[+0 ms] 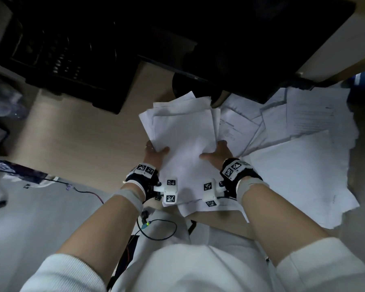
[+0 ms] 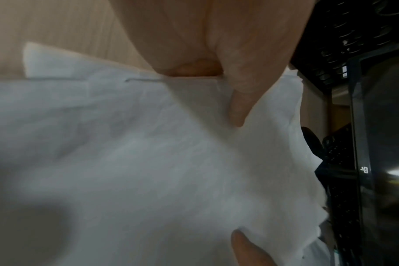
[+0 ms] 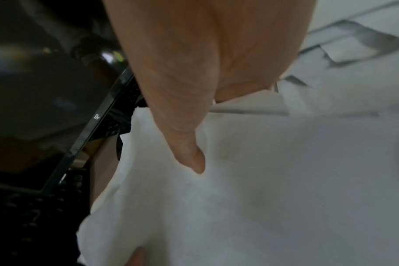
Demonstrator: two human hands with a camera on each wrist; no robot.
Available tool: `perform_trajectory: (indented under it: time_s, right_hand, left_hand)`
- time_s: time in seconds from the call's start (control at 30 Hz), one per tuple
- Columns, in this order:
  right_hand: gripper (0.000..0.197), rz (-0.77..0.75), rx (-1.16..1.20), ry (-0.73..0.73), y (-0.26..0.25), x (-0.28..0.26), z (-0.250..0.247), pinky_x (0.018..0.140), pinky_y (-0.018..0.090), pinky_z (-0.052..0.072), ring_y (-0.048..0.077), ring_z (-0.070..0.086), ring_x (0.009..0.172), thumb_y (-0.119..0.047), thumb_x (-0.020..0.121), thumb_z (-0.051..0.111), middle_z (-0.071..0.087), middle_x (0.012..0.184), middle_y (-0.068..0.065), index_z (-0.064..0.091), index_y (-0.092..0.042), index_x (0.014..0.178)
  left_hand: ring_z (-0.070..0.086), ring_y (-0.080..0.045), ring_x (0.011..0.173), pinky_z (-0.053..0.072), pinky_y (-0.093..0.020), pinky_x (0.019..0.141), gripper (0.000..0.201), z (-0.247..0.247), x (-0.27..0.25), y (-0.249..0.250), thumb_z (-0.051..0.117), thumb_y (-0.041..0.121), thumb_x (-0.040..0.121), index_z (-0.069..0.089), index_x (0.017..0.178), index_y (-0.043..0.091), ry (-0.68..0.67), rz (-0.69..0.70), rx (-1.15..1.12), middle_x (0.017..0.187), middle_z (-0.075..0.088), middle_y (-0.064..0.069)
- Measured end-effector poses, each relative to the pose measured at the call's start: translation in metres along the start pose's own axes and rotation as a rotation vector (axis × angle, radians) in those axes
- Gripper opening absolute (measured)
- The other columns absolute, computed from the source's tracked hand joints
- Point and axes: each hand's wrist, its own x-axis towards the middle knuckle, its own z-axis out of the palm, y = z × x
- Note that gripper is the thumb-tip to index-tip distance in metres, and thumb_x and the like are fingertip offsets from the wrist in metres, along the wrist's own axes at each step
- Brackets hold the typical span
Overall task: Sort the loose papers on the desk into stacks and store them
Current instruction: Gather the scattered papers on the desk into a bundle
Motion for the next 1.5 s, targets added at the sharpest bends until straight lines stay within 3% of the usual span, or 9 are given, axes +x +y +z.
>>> perform_trajectory:
  time_s: [0.1,0.23,0.33,0.43,0.6,0.87,1.1,1.33,1.5]
  right_hand:
    - [0.087,0.042,-0.024,0.115,-0.005,-0.007,0.013,0.105,0.049,0.04,0.036,0.039,0.131,-0.032,0.075,0.079,0.041,0.142,0.015,0.028,-0.013,0.143]
    - [0.085,0.098,-0.1,0.13,0.001,-0.011,0.02,0.107,0.05,0.035,0.038,0.029,0.138,-0.034,0.081,0.075,0.034,0.147,0.017,0.026,-0.009,0.146]
    - [0.082,0.122,-0.166,0.147,0.01,-0.007,0.021,0.109,0.05,0.034,0.039,0.033,0.137,-0.043,0.083,0.071,0.04,0.146,0.018,0.032,-0.007,0.145]
    - [0.076,0.139,-0.228,0.116,0.015,-0.006,0.019,0.107,0.048,0.035,0.039,0.034,0.134,-0.052,0.083,0.066,0.041,0.144,0.019,0.042,-0.01,0.141]
    - [0.091,0.022,0.179,0.074,0.014,-0.018,0.02,0.107,0.046,0.041,0.037,0.045,0.133,-0.029,0.084,0.074,0.042,0.148,0.02,0.019,0.003,0.149]
    - [0.009,-0.254,0.414,0.024,0.023,-0.052,-0.027,0.071,0.027,0.045,0.025,0.06,0.083,-0.002,0.078,0.069,0.065,0.086,0.01,0.068,-0.005,0.087]
    - [0.04,-0.273,0.568,0.018,0.076,-0.066,-0.101,0.087,0.036,0.057,0.027,0.07,0.09,-0.008,0.066,0.083,0.074,0.099,0.013,0.07,0.001,0.102]
    - [0.021,-0.095,0.847,0.114,0.17,-0.079,-0.17,0.066,0.024,0.049,0.023,0.064,0.078,-0.004,0.078,0.077,0.067,0.083,0.005,0.069,0.001,0.097]
    - [0.032,0.165,1.016,0.29,0.225,-0.079,-0.209,0.079,0.036,0.04,0.027,0.049,0.083,-0.012,0.079,0.069,0.051,0.091,0.007,0.058,0.003,0.105]
  left_hand:
    - [0.054,-0.026,0.119,0.043,-0.049,0.108,0.106,-0.009,0.004,0.001,0.082,0.014,0.08,0.008,0.156,0.019,0.002,-0.037,-0.051,0.134,0.048,-0.006]
    - [0.066,-0.034,0.107,0.055,-0.047,0.096,0.103,-0.005,0.002,-0.014,0.09,0.057,0.056,0.053,0.137,0.006,-0.042,-0.162,0.058,0.128,0.065,-0.014]
    - [0.061,-0.037,0.117,0.049,-0.044,0.102,0.089,-0.007,-0.006,-0.028,0.074,0.055,0.08,0.048,0.14,-0.005,-0.07,-0.157,0.277,0.133,0.06,-0.02]
    - [0.064,-0.035,0.109,0.053,-0.045,0.098,0.08,-0.011,-0.01,-0.036,0.075,0.05,0.076,0.055,0.133,-0.004,-0.043,-0.102,0.266,0.125,0.065,-0.019]
    - [0.073,-0.034,0.088,0.059,-0.052,0.087,0.042,-0.016,-0.032,-0.018,0.078,0.019,0.057,0.071,0.096,0.006,-0.061,-0.09,-0.028,0.092,0.076,-0.013]
    - [0.06,-0.029,0.068,0.05,-0.042,0.062,0.034,-0.01,-0.055,0.008,0.063,0.019,0.034,0.065,0.068,0.013,0.06,0.093,-0.019,0.068,0.064,-0.009]
    - [0.051,-0.023,0.062,0.043,-0.033,0.058,0.02,0.076,-0.137,0.055,0.055,0.006,0.043,0.058,0.061,0.011,0.021,0.282,-0.007,0.063,0.055,-0.006]
    - [0.063,-0.03,0.067,0.054,-0.04,0.066,0.013,0.186,-0.167,0.064,0.064,0.012,0.035,0.061,0.048,0.015,-0.156,0.295,0.169,0.067,0.063,-0.012]
    - [0.058,-0.023,0.052,0.043,-0.018,0.046,0.01,0.269,-0.195,0.086,0.068,0.001,0.058,0.063,0.062,0.008,-0.387,0.307,0.351,0.057,0.063,-0.005]
